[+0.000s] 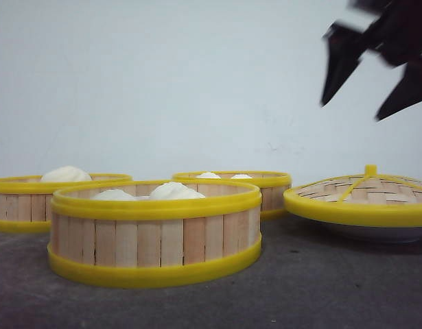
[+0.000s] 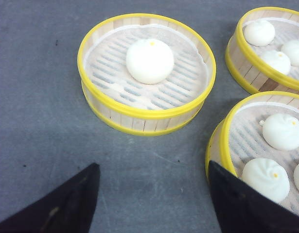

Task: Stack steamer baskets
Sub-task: 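Move the right gripper down to the rim of the farther steamer basket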

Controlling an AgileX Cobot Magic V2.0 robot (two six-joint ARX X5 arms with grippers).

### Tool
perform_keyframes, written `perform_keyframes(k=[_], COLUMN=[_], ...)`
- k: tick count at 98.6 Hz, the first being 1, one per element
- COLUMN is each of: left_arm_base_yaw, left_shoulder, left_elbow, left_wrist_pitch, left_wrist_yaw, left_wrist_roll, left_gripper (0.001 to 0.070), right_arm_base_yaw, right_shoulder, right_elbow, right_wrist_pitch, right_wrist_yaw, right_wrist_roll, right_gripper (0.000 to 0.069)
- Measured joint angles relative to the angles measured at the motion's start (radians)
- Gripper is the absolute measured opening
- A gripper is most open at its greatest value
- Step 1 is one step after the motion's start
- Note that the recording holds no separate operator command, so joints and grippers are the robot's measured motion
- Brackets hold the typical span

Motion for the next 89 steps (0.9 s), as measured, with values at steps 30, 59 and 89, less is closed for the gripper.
perform_keyframes(k=[30,59,89], left_arm_base_yaw=[0.000,0.000,0.000], left_shoulder=[0.000,0.000,0.001], left_elbow=[0.000,0.000,0.000], left_wrist_pitch=[-0.001,-0.001,0.000], left_wrist_yaw=[0.000,0.000,0.000], left_wrist_roll=[0.000,0.000,0.000], left_gripper=[0.0428,0.0428,0.0428], right_arm_base_yaw=[0.027,0.040,0.047], right_shoulder=[0.381,0.669,0.726], right_elbow=[0.354,0.684,0.716], right_wrist_pitch=[-0.048,-0.196,-0.187], right_wrist_yaw=[0.018,0.107,0.111], right_wrist_roll=[-0.023,-0.082,-0.089], right_gripper=[0.0620,0.0619,0.0443])
